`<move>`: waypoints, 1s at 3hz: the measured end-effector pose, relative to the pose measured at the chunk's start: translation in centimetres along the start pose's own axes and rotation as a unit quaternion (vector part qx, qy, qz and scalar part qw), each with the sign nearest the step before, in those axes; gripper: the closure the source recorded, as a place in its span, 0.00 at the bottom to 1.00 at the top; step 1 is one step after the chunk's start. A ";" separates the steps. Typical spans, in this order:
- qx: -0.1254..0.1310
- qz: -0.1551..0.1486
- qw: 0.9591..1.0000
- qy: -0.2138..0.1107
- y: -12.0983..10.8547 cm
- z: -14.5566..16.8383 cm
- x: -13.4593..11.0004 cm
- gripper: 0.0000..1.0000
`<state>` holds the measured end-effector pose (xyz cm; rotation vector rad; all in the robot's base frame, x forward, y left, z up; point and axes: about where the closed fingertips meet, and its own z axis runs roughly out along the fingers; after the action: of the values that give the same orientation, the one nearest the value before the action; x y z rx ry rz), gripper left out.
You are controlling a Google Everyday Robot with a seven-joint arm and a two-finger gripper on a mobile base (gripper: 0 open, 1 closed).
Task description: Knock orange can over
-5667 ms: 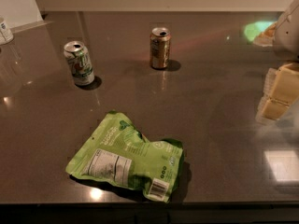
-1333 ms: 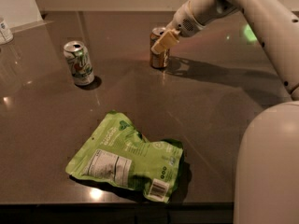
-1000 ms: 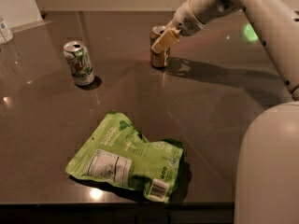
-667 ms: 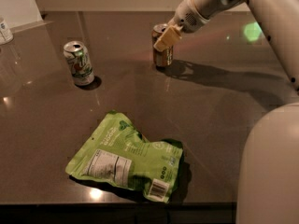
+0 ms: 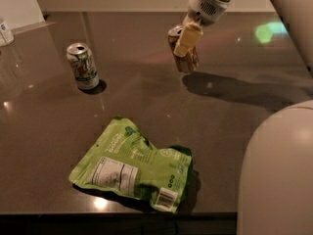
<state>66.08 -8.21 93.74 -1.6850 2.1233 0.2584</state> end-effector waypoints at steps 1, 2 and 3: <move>-0.014 -0.082 0.994 0.072 2.3 -0.8 0.9 1.00; -0.016 -0.160 0.979 0.122 4.4 -0.7 1.6 1.00; -0.025 -0.209 0.965 0.159 6.2 -0.2 2.5 0.83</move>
Offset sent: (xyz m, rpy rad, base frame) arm -0.0916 -0.0165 -0.0161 -0.4923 -0.0143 0.4611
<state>59.64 -8.96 92.11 -2.2782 1.9097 -0.0926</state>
